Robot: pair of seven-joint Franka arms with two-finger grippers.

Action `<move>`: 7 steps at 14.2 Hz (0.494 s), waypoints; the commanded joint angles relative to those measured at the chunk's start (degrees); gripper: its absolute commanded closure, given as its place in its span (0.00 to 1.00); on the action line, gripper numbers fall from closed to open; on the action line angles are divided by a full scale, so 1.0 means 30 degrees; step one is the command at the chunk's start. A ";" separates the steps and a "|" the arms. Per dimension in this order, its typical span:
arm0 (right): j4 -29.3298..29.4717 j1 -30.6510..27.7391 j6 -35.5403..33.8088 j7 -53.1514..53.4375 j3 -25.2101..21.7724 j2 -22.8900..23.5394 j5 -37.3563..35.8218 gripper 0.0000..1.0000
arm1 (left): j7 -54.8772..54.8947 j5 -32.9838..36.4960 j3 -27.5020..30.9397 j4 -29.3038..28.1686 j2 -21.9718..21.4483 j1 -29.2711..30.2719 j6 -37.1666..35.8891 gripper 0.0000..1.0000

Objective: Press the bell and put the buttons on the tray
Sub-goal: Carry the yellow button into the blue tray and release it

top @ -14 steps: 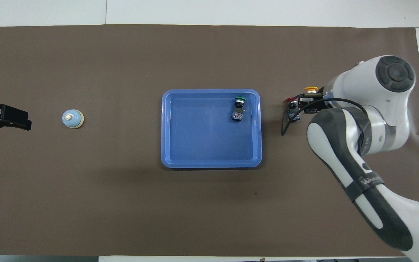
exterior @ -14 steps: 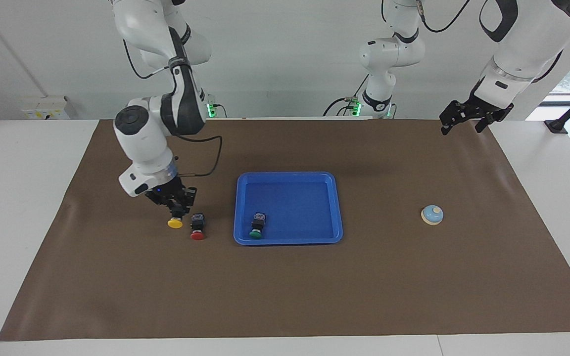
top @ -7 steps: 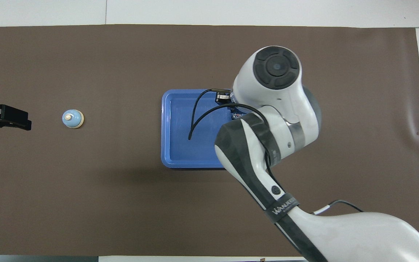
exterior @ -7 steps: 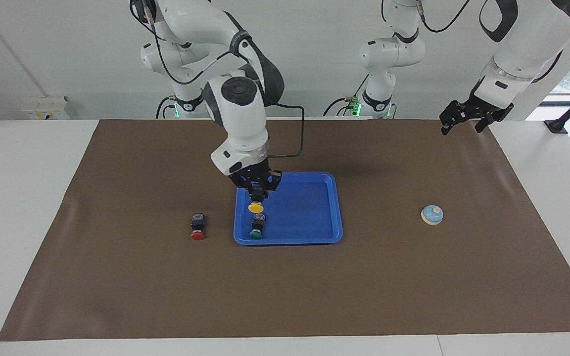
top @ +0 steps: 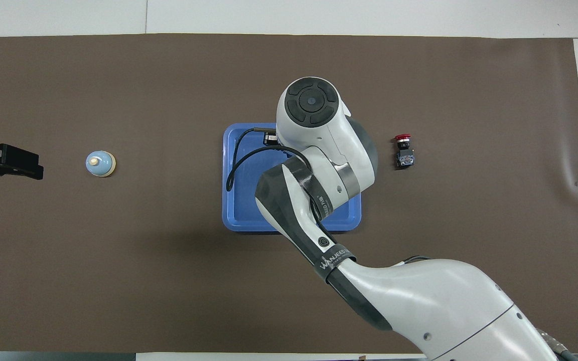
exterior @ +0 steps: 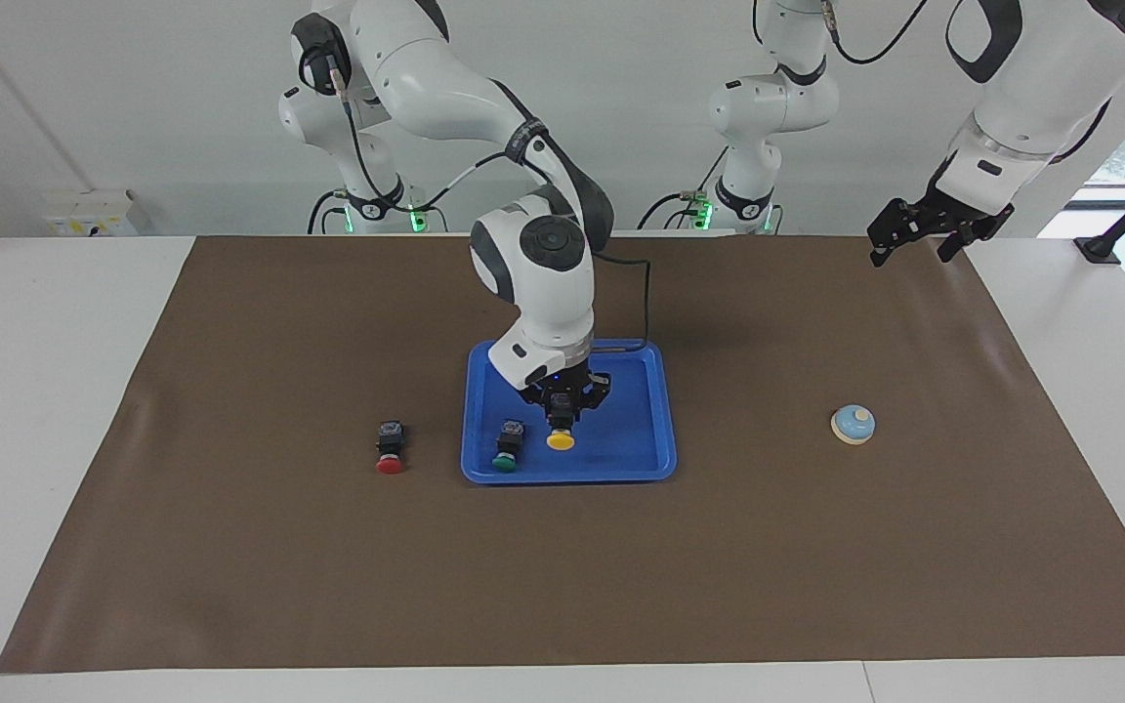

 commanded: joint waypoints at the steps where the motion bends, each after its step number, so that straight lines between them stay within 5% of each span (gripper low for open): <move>1: -0.1171 0.0177 0.1087 0.0121 -0.0110 -0.0287 -0.0032 0.59 | -0.0015 0.0115 0.0035 -0.0338 -0.0362 0.0057 0.0127 0.00; 6: -0.1819 0.0207 0.1469 0.0414 -0.0110 -0.0493 -0.0032 0.49 | -0.0015 0.0085 0.0035 -0.0338 -0.0333 0.0057 0.0127 0.00; 7: -0.1676 0.0207 0.1326 0.0414 -0.0139 -0.0522 -0.0032 0.15 | -0.0015 0.0114 0.0035 -0.0338 -0.0362 0.0057 0.0127 0.00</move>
